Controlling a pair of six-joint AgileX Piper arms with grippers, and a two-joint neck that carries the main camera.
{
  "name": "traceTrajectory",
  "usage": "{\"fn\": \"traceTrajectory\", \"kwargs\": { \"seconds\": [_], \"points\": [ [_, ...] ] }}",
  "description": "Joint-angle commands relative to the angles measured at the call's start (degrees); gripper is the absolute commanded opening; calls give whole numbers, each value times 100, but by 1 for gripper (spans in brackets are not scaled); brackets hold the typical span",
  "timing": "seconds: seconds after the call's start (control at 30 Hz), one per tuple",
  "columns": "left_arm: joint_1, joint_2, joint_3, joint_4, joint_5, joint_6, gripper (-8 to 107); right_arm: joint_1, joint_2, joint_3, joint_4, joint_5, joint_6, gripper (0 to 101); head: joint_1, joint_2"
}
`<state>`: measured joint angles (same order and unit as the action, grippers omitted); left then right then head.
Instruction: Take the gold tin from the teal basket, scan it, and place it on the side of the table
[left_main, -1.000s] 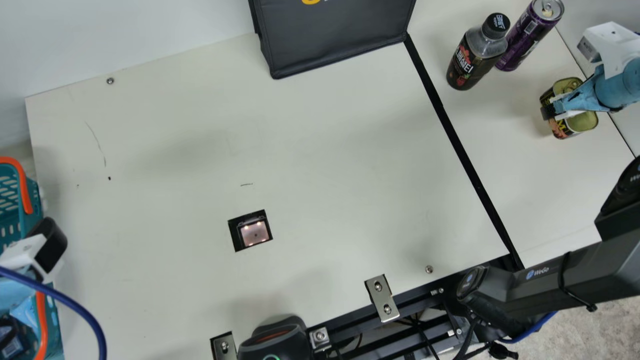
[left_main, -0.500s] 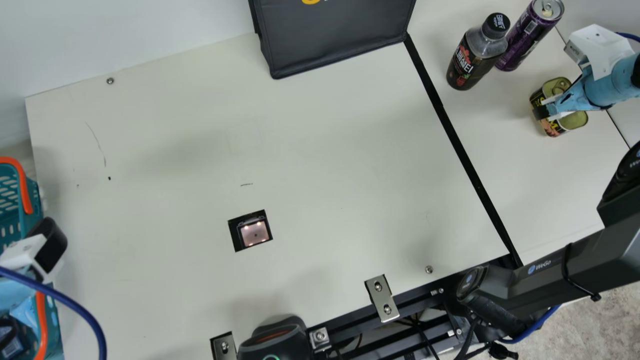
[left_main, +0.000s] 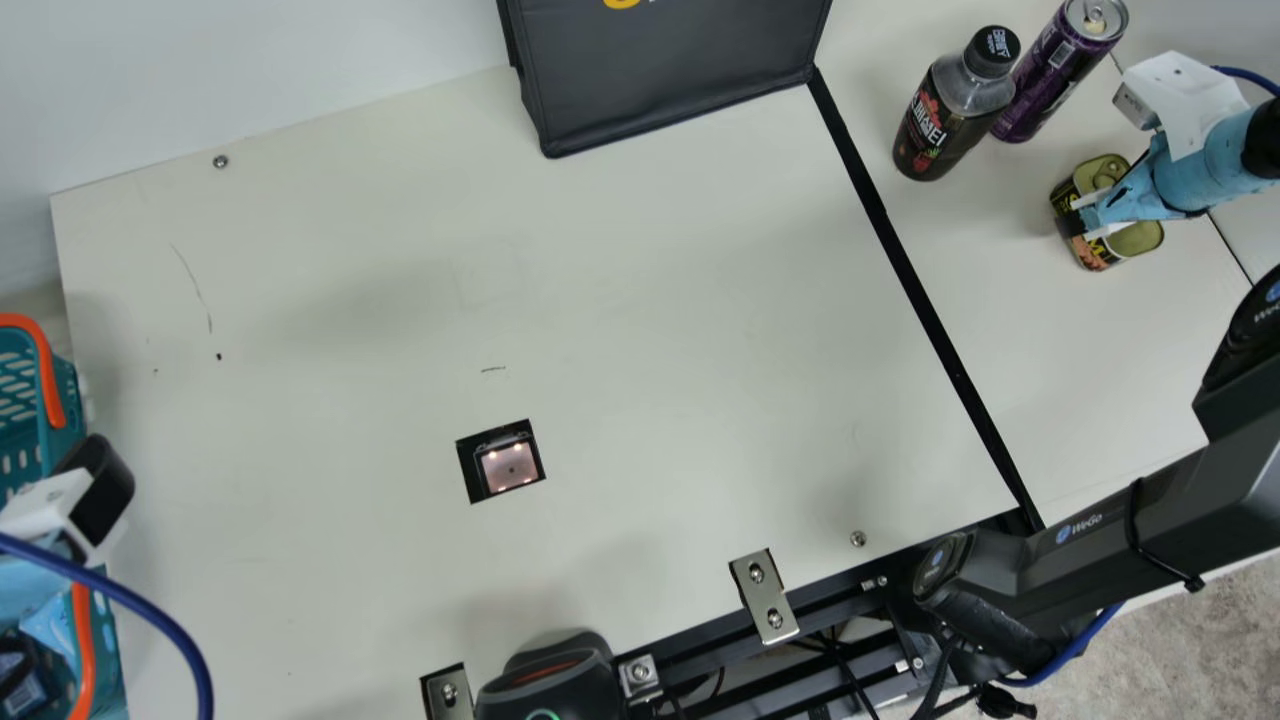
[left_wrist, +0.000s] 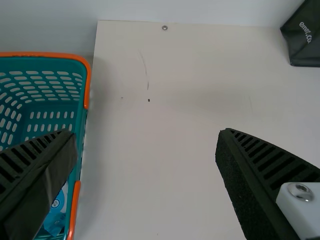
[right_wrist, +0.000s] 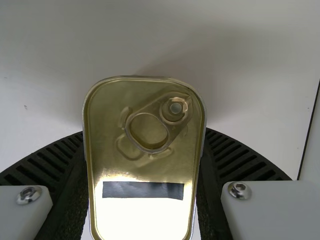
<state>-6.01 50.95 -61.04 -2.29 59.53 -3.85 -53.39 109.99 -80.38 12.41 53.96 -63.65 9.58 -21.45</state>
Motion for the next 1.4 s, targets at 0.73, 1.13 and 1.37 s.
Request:
{"fn": "traceTrajectory", "kwargs": {
  "seconds": [0.73, 1.13, 1.37],
  "points": [
    [0, 0, 0, 0, 0, 0, 90, 63, 77, 66, -77, -217, 82, 90, -166, -13],
    [0, 0, 0, 0, 0, 0, 90, 44, -350, 161, 6, -111, 154, 95, -166, -13],
    [0, 0, 0, 0, 0, 0, 90, 65, -948, 297, -21, 33, 368, 95, -166, -13]
  ]
}}
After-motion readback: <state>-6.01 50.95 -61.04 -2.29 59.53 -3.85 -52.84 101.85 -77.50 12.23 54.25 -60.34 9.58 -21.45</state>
